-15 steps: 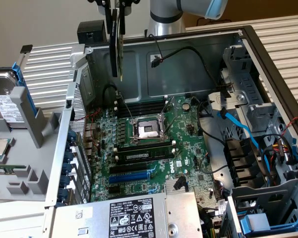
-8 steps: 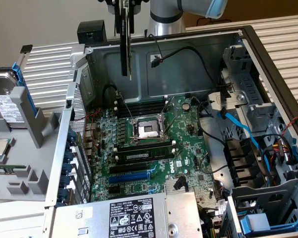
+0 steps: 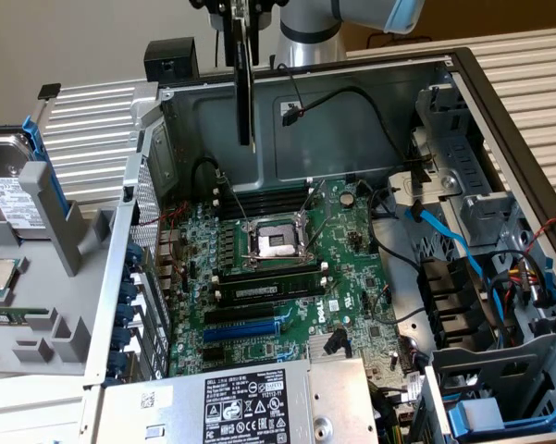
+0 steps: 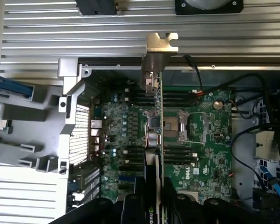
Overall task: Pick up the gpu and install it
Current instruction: 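Pick up the gpu and move the gpu toward the slot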
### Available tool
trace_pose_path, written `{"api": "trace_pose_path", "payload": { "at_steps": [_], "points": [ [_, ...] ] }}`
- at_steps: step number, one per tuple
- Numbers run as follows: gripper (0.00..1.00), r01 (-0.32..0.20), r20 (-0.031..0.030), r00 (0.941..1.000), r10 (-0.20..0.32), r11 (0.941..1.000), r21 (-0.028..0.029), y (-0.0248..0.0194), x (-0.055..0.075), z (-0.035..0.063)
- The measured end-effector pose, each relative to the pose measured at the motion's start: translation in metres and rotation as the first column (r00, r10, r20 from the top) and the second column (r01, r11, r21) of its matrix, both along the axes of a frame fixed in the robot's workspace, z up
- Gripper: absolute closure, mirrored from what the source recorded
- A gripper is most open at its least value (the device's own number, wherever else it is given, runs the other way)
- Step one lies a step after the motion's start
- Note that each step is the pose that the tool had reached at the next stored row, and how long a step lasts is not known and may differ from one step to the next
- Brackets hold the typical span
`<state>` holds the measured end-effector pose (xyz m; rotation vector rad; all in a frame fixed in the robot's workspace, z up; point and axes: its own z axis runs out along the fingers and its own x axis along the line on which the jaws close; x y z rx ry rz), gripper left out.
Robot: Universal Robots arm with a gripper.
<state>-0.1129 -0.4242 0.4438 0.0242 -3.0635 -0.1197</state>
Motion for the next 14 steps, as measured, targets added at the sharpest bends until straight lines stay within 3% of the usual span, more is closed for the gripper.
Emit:
{"api": "trace_pose_path", "payload": {
  "at_steps": [9,14],
  "points": [
    [0.73,-0.046,0.0028,0.9989,0.046,0.9988,-0.0193,0.0,0.01,-0.011],
    [0.73,-0.054,0.0037,0.9985,0.054,0.9983,-0.0206,0.0,0.022,-0.0155]
  ]
}}
